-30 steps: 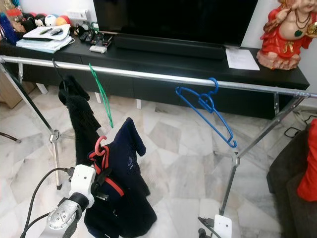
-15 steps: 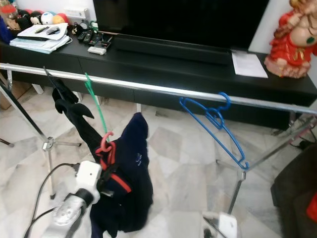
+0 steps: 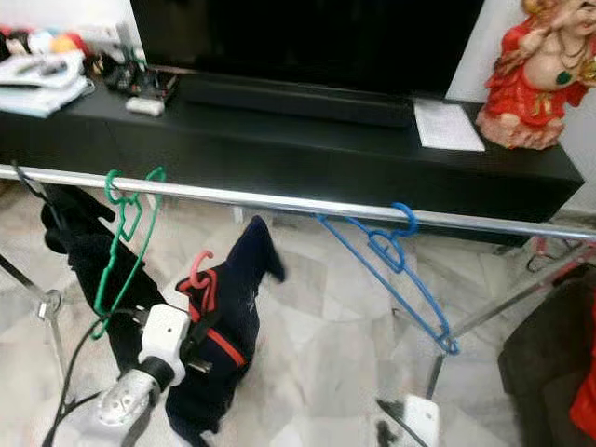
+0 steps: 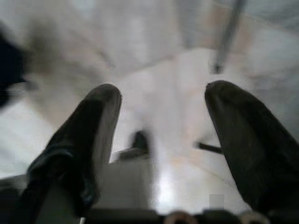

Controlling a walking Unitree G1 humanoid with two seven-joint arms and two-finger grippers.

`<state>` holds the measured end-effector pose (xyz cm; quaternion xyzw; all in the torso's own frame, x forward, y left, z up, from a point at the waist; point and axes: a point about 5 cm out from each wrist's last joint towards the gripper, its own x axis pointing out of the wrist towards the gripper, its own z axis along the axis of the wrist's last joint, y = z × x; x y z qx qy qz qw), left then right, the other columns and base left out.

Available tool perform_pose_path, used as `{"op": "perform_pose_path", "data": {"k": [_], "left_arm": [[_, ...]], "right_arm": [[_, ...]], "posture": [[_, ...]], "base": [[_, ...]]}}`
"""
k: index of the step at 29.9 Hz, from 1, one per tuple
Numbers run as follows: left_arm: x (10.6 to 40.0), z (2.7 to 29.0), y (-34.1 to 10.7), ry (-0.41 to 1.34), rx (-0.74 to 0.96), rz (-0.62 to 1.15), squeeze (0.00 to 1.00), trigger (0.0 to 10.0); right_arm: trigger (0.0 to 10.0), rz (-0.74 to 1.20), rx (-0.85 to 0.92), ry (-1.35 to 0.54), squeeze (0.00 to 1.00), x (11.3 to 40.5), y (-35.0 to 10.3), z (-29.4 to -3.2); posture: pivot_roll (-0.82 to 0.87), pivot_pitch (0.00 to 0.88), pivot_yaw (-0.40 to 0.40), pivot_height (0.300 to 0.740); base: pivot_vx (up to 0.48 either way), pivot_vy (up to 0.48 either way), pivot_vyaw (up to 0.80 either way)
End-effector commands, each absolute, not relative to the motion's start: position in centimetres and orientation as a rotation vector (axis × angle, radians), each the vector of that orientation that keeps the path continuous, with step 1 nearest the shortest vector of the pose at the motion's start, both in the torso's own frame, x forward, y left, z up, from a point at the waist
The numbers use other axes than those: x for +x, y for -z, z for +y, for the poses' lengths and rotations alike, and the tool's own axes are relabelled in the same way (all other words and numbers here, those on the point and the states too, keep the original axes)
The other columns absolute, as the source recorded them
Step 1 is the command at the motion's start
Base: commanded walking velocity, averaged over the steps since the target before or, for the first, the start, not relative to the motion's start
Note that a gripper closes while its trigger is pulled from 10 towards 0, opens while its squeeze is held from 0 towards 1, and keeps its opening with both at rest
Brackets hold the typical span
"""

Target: Hang hanger

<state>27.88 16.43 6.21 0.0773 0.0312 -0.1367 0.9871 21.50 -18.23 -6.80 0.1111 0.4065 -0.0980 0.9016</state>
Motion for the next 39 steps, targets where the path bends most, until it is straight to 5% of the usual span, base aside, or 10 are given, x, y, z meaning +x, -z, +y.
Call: {"op": "perform_pose_path", "data": {"k": [1,23,39], "left_arm": [[28.2,15.6,-7.2,0.290,0.163,0.004,0.00,10.0],[29.3,17.3,-9.6,0.166,0.176,-0.112,0.00,10.0],[32.1,15.6,-11.2,0.215,0.191,-0.140,0.00,10.0]], "right_arm": [[10.0,0.881,0.215,0.246,0.00,19.9,7.5,-19.6],[10.0,0.880,0.205,0.238,0.00,20.0,7.5,-19.7],[10.0,0.885,0.205,0.235,0.00,20.0,7.5,-19.6]], "posture": [[0.00,0.173,-0.049,0.740],[0.01,0.153,-0.052,0.740],[0.00,0.148,-0.056,0.740]], "base": [[0.000,0.000,0.00],[0.000,0.000,0.00],[0.000,0.000,0.00]]}}
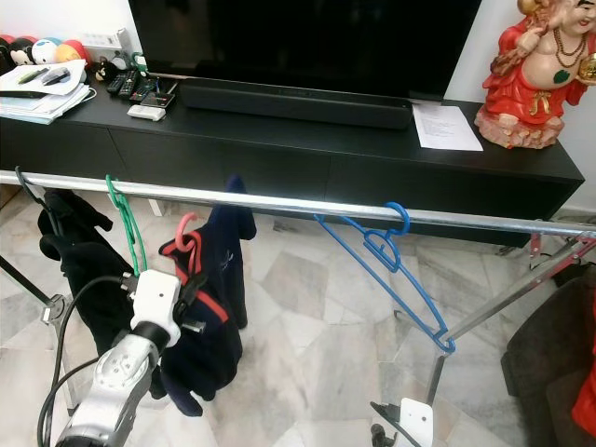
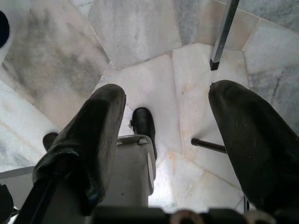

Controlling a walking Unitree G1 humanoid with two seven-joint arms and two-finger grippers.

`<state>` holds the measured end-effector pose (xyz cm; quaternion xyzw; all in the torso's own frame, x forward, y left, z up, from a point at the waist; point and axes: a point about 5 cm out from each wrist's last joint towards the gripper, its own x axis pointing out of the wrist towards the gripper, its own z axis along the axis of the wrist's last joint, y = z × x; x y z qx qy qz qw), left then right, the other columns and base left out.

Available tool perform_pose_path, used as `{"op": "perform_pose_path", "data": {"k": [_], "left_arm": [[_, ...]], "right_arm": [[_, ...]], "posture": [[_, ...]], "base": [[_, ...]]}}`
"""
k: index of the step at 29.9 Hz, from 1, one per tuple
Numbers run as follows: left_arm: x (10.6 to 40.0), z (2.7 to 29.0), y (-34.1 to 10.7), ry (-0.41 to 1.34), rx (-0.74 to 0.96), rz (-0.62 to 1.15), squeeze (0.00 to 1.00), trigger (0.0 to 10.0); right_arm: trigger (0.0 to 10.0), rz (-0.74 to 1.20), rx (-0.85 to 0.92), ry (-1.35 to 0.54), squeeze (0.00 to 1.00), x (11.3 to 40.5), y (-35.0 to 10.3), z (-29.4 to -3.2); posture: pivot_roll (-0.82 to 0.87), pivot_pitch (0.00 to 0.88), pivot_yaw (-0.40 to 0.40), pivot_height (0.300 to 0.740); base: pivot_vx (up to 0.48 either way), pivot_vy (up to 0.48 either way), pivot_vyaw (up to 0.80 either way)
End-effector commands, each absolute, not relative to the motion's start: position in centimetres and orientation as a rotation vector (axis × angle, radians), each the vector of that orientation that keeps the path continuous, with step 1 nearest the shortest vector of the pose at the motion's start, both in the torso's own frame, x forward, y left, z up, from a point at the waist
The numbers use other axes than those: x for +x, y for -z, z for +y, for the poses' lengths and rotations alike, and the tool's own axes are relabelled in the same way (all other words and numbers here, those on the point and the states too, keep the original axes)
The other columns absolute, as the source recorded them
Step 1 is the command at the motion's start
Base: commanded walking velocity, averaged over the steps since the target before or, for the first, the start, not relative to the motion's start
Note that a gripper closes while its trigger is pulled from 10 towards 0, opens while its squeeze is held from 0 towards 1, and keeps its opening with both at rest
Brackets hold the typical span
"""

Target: Hang hanger

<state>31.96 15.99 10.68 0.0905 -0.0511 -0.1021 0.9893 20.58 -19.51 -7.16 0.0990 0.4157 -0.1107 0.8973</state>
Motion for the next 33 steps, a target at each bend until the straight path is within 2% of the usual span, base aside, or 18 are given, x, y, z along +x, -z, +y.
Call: {"op": "perform_pose_path", "data": {"k": [1,24,33], "left_arm": [[32.5,15.3,-11.5,0.221,0.197,-0.143,0.00,10.0],[35.8,14.4,-13.3,0.152,0.192,-0.148,0.00,10.0],[37.0,14.7,-13.6,0.067,0.201,-0.109,0.00,10.0]], "right_arm": [[10.0,0.885,0.207,0.236,0.00,19.9,7.5,-19.5],[10.0,0.889,0.207,0.240,0.00,20.0,7.5,-19.5],[10.0,0.886,0.208,0.239,0.00,20.1,7.4,-19.6]], "posture": [[0.00,0.149,-0.056,0.740],[0.00,0.159,-0.063,0.740],[0.00,0.160,-0.063,0.740]], "base": [[0.000,0.000,0.00],[0.000,0.000,0.00],[0.000,0.000,0.00]]}}
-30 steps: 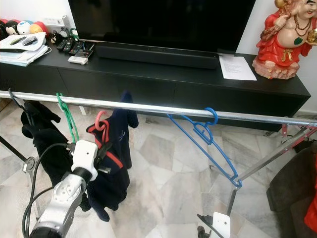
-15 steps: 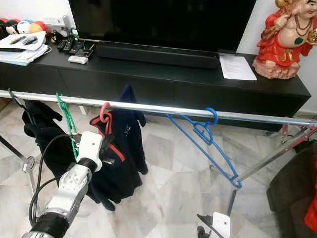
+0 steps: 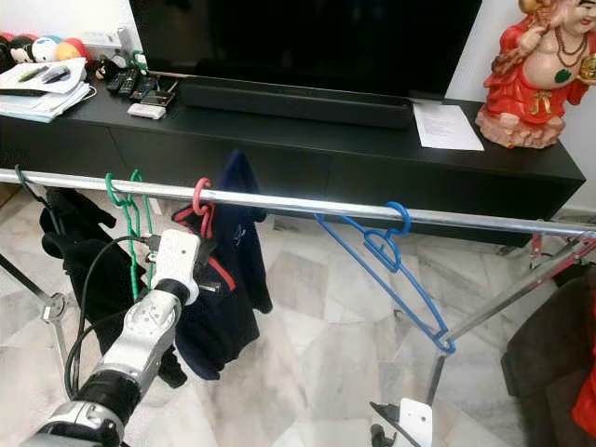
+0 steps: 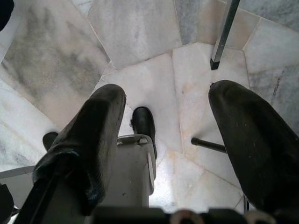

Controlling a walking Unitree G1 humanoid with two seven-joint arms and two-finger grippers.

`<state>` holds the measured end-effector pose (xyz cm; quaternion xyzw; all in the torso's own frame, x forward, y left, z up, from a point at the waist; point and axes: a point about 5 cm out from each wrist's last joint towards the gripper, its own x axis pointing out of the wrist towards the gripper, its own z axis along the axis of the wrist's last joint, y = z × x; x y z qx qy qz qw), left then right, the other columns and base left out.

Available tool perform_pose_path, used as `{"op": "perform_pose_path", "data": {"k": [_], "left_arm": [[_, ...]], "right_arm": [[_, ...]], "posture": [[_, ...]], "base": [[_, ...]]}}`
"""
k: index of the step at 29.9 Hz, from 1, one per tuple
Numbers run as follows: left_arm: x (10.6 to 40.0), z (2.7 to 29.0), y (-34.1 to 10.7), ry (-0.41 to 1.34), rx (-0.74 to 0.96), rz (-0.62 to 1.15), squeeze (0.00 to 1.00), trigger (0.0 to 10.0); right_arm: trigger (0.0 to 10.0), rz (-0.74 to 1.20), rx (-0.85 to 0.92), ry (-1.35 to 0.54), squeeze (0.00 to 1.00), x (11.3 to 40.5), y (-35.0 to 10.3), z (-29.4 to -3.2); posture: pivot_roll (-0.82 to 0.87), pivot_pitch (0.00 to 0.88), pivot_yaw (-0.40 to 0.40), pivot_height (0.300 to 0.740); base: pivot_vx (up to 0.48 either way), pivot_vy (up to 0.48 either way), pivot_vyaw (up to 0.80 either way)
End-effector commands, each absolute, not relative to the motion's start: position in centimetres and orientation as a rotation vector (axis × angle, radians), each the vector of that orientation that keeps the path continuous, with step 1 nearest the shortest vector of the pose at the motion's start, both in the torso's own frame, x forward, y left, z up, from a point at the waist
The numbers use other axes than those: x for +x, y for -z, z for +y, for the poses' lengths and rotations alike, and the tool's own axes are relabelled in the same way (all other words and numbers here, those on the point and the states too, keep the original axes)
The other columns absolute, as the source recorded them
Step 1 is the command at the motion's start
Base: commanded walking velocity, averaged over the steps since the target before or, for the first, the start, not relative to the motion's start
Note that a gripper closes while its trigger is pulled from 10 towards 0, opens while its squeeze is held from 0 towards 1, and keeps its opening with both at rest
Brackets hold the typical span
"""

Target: Hang hanger

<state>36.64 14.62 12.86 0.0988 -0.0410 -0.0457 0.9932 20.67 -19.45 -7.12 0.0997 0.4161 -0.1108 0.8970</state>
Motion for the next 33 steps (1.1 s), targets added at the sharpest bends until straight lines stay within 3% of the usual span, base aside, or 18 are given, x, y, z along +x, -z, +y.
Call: {"op": "perform_pose_path", "data": {"k": [1,19,29,30,31,32,33], "left_arm": [[37.1,14.7,-13.6,0.059,0.200,-0.106,0.00,10.0],[37.4,14.4,-11.6,0.046,0.262,0.066,0.00,10.0],[37.0,14.5,-11.1,0.055,0.267,0.063,0.00,10.0],[37.0,14.6,-11.1,0.054,0.265,0.058,0.29,10.0],[37.0,14.6,-11.1,0.053,0.261,0.054,0.42,10.0],[37.0,14.6,-11.2,0.055,0.256,0.047,0.77,10.0],[37.0,14.5,-11.4,0.060,0.246,0.032,0.85,10.0]], "right_arm": [[10.0,0.886,0.209,0.239,0.00,20.1,7.4,-19.6],[10.0,0.895,0.213,0.238,0.00,20.0,7.5,-19.5],[10.0,0.899,0.216,0.236,0.00,19.9,7.6,-19.1],[10.0,0.900,0.216,0.235,0.00,19.9,7.6,-19.0],[10.0,0.901,0.217,0.233,0.00,19.9,7.6,-18.9],[10.0,0.902,0.217,0.232,0.00,19.9,7.7,-18.7],[10.0,0.903,0.217,0.228,0.00,20.0,7.7,-18.4]], "posture": [[0.00,0.160,-0.063,0.740],[0.00,0.163,-0.063,0.740],[0.00,0.165,-0.065,0.740],[0.00,0.165,-0.065,0.740],[0.00,0.165,-0.065,0.740],[0.00,0.165,-0.065,0.740],[0.00,0.165,-0.066,0.740]], "base": [[0.000,0.000,0.00],[0.000,0.000,0.00],[0.000,0.000,0.00],[0.000,0.000,0.00],[0.000,0.000,0.00],[0.000,0.000,0.00],[0.000,0.000,0.00]]}}
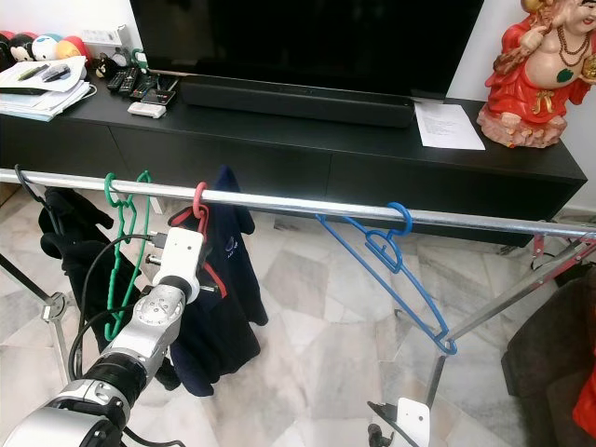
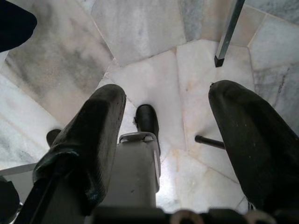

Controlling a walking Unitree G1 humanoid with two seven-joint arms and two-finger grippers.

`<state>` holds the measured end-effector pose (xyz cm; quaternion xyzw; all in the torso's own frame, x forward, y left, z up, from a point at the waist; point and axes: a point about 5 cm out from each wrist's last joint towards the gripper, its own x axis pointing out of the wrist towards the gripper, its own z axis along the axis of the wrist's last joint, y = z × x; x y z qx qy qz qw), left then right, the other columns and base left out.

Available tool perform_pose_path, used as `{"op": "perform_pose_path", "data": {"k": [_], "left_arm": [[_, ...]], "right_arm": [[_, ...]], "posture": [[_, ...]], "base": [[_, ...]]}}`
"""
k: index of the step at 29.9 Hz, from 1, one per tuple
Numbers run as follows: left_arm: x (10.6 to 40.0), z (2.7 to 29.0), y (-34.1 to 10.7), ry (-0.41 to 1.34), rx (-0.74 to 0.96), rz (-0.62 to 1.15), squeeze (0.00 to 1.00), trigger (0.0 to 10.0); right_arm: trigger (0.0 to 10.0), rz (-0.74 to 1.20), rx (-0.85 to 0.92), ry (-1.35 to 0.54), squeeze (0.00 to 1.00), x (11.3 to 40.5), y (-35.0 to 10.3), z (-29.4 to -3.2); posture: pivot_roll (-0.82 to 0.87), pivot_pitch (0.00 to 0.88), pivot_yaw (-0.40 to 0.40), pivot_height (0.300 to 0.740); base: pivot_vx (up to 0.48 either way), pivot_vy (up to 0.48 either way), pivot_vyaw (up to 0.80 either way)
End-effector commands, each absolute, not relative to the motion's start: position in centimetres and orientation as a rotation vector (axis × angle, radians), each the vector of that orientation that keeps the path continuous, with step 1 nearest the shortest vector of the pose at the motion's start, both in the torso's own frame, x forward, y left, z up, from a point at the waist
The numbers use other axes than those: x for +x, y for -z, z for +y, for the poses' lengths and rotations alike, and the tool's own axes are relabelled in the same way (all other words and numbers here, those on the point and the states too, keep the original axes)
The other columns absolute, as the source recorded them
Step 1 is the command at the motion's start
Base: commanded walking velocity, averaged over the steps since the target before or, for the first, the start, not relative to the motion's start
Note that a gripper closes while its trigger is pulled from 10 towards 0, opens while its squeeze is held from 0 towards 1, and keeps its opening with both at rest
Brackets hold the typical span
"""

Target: Hang hanger

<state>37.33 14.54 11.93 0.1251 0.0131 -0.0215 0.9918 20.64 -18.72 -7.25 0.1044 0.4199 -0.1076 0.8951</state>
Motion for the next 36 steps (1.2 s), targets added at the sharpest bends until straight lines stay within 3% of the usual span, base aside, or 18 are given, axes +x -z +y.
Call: {"op": "perform_pose_path", "data": {"k": [1,9,10,22,36], "left_arm": [[37.0,14.5,-11.4,0.060,0.246,0.032,0.85,10.0],[36.6,14.0,-11.7,0.085,0.219,-0.019,0.85,10.0],[36.6,14.0,-11.7,0.087,0.218,-0.024,0.90,10.0],[35.8,14.4,-12.7,0.105,0.205,-0.110,0.89,10.0],[31.5,15.1,-13.8,0.132,0.178,-0.206,0.87,10.0]], "right_arm": [[10.0,0.903,0.217,0.228,0.00,20.0,7.7,-18.4],[10.0,0.905,0.218,0.222,0.00,20.1,7.7,-17.8],[10.0,0.906,0.218,0.222,0.00,20.1,7.7,-17.8],[10.0,0.899,0.215,0.231,0.00,20.3,7.5,-18.6],[10.0,0.900,0.208,0.216,0.00,20.4,7.5,-17.9]], "posture": [[0.00,0.165,-0.066,0.740],[0.00,0.166,-0.066,0.740],[0.00,0.166,-0.066,0.740],[0.00,0.168,-0.063,0.740],[0.01,0.153,-0.055,0.740]], "base": [[0.000,0.000,0.00],[0.000,0.000,0.00],[0.000,0.000,0.00],[0.000,0.000,0.00],[0.000,0.000,0.00]]}}
